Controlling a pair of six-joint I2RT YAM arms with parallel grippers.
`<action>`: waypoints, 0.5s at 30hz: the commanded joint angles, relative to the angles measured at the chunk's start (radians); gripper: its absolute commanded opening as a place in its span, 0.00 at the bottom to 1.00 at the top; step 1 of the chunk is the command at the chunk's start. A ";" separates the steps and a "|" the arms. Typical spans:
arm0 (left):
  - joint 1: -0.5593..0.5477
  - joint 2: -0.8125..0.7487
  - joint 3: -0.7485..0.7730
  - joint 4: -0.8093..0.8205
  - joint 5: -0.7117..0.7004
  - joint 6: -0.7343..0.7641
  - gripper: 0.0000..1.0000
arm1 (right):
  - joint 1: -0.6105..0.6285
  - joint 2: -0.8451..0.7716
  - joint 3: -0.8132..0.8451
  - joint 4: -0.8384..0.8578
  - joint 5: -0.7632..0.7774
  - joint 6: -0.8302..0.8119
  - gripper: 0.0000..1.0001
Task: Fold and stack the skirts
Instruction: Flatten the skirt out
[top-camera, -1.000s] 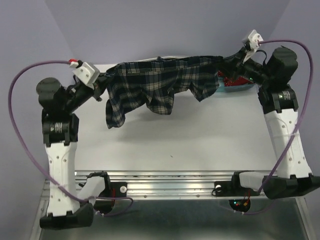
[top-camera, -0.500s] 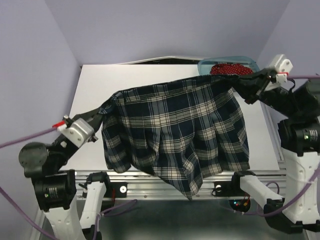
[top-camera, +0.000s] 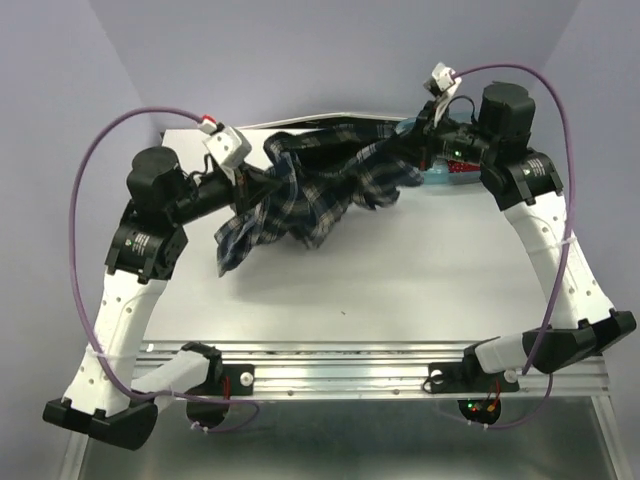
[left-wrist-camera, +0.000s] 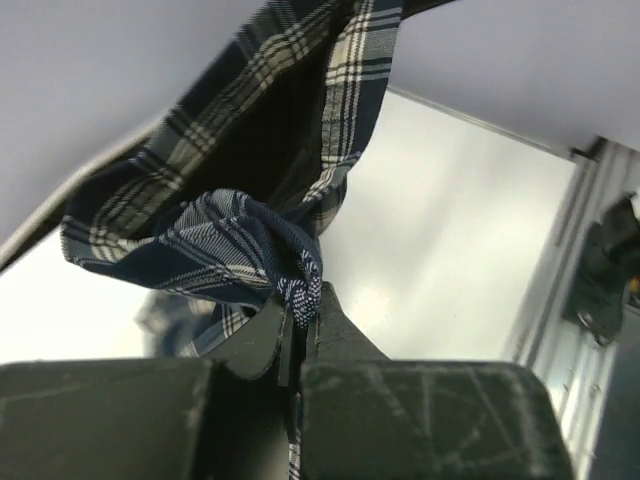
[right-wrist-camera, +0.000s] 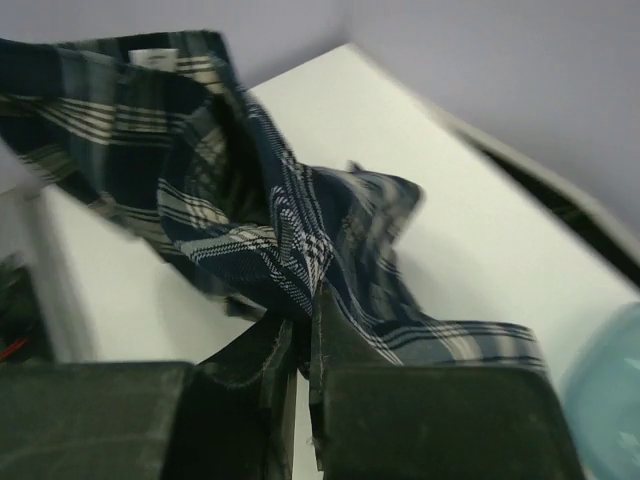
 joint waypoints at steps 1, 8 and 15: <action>-0.011 0.069 0.219 0.059 -0.499 0.077 0.00 | -0.014 0.020 0.211 0.109 0.402 -0.093 0.01; 0.224 0.099 0.336 0.084 -0.231 0.086 0.00 | -0.137 0.088 0.398 0.172 0.308 -0.016 0.01; -0.011 0.135 0.362 0.135 -0.854 0.147 0.00 | -0.021 0.161 0.457 0.123 0.671 -0.150 0.01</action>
